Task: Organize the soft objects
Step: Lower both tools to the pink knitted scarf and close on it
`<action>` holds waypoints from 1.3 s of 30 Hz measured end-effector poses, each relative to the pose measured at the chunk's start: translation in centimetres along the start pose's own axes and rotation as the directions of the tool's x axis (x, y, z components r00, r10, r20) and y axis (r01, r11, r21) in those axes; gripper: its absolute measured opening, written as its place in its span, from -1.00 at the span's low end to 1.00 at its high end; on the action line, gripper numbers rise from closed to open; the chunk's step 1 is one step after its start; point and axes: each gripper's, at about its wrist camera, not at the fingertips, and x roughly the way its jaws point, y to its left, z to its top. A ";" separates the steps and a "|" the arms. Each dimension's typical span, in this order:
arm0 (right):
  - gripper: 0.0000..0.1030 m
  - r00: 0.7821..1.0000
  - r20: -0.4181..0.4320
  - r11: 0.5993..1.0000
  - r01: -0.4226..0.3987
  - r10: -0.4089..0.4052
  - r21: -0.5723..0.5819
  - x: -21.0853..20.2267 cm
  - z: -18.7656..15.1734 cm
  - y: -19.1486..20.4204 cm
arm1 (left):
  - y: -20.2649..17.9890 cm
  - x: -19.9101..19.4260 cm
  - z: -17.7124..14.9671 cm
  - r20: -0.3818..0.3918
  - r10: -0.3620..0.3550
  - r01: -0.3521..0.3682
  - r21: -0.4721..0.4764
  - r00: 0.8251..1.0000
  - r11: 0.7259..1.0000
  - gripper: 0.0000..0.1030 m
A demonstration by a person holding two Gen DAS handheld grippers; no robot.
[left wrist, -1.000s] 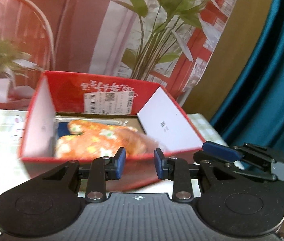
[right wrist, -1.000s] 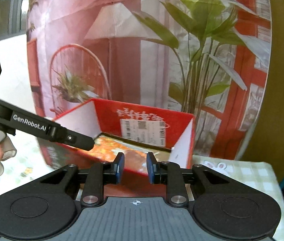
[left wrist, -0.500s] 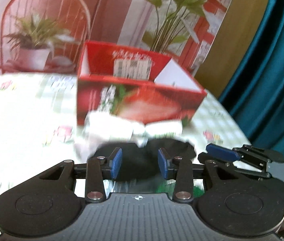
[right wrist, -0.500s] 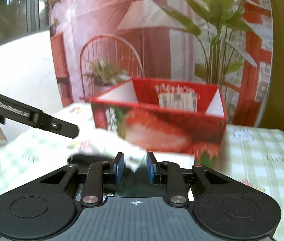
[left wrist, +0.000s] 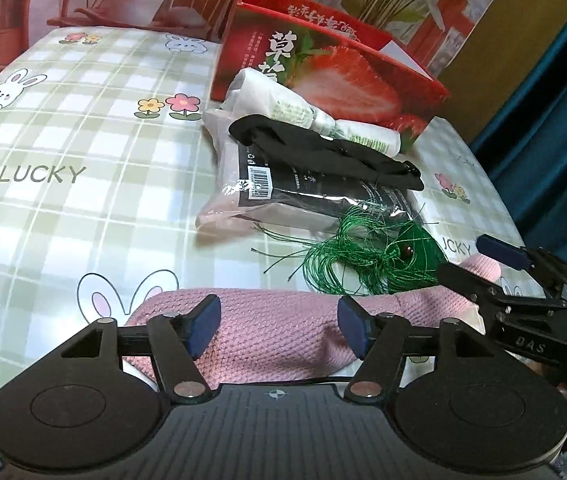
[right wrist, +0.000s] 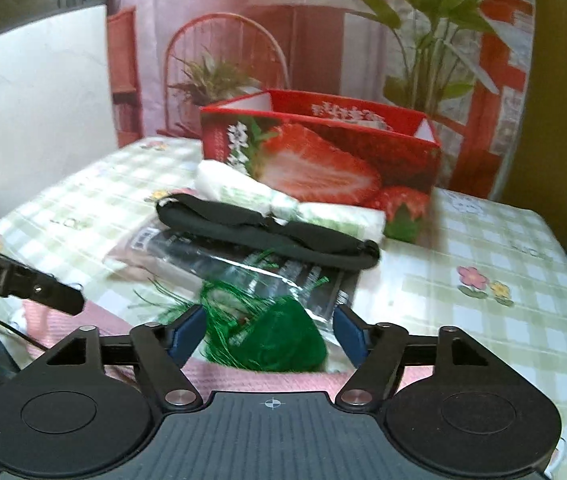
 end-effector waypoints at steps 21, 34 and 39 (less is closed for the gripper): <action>0.82 0.986 -0.165 0.997 0.027 -0.015 0.068 1.5 -2.2 -1.5 | -0.1 3.5 -1.4 -0.128 -0.044 0.043 -0.009 0.991 0.999 0.47; 0.84 0.975 -0.221 0.983 0.059 -0.019 0.175 1.9 -2.9 -3.3 | 0.7 3.6 -1.3 -0.057 -0.001 0.001 0.008 0.998 1.000 -0.20; 0.78 0.972 -0.235 0.970 0.026 0.032 0.241 2.5 -3.5 -4.2 | 0.9 3.7 -1.2 -0.028 -0.008 0.008 -0.008 1.000 1.000 -0.29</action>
